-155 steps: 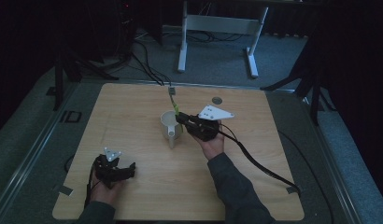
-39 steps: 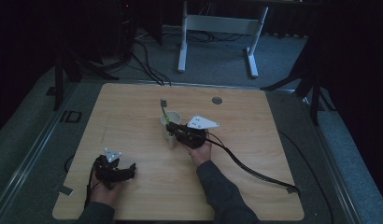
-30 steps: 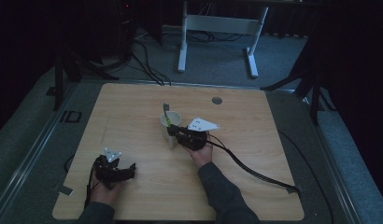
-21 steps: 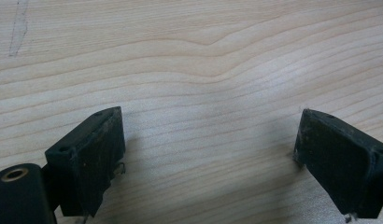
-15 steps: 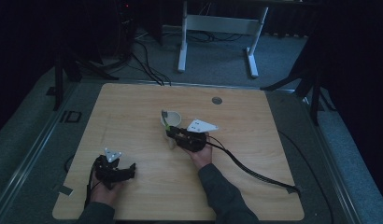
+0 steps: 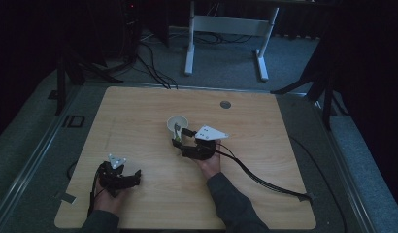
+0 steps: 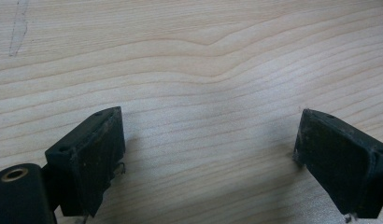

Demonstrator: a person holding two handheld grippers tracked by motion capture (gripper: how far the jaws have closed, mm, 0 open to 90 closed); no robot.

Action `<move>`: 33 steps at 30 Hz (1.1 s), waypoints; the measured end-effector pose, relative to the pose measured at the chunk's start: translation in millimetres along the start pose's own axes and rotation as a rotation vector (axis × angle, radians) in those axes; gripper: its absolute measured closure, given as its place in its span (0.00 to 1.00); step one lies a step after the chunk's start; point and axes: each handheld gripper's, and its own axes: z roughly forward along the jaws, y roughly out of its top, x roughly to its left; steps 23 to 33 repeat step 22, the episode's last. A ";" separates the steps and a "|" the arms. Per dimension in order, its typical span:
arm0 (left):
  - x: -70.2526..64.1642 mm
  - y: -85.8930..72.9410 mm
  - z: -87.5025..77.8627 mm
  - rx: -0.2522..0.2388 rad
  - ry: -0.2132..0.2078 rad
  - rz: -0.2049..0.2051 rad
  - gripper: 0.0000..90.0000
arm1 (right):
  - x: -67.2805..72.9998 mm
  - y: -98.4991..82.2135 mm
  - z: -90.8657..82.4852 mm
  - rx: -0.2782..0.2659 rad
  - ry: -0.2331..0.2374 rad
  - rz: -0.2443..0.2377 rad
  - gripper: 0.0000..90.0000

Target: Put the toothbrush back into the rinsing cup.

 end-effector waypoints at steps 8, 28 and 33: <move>0.0 0.0 0.0 0.000 0.000 0.000 0.10 | -8.4 -4.6 -13.0 -0.022 -0.030 0.040 0.43; 0.0 0.0 0.1 0.000 0.000 -0.001 0.10 | -7.7 -2.0 -17.8 0.001 -0.043 0.014 0.42; 0.0 0.0 0.1 0.000 0.000 -0.001 0.10 | -7.7 -2.0 -17.8 0.001 -0.043 0.014 0.42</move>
